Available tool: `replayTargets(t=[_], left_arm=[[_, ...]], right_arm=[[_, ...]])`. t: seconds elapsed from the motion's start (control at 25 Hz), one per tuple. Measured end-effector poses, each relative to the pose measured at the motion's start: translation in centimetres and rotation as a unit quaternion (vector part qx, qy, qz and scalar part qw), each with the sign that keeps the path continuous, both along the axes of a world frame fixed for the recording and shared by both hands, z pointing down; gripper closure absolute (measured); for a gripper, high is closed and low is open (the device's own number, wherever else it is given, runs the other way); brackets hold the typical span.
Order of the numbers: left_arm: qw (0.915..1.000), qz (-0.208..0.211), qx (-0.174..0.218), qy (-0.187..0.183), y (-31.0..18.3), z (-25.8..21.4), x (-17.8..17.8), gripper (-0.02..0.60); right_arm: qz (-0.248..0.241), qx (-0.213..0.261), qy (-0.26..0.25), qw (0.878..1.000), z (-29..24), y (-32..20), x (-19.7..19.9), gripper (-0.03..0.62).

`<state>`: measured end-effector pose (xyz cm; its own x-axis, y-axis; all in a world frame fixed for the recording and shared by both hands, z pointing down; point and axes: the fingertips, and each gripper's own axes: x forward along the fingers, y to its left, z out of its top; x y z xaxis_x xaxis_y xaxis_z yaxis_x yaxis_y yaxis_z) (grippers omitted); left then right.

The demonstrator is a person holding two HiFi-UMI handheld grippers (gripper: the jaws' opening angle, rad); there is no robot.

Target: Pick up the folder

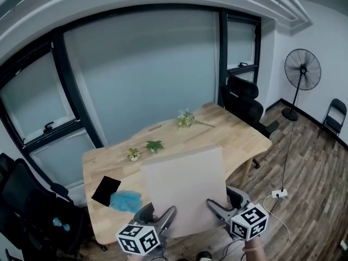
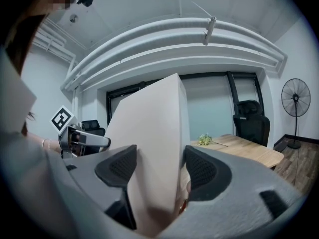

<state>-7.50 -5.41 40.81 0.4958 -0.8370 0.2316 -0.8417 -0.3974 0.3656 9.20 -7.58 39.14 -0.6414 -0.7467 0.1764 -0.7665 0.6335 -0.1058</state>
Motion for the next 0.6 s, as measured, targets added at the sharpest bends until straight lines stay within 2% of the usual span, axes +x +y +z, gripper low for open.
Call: replayTargets(t=[0.6], left_arm=[[0.9998, -0.014, -0.013, -0.001, -1.4, 0.8, 0.7, 0.264]], right_arm=[[-0.015, -0.013, 0.002, 1.000, 0.9, -2.0, 0.6, 0.284]])
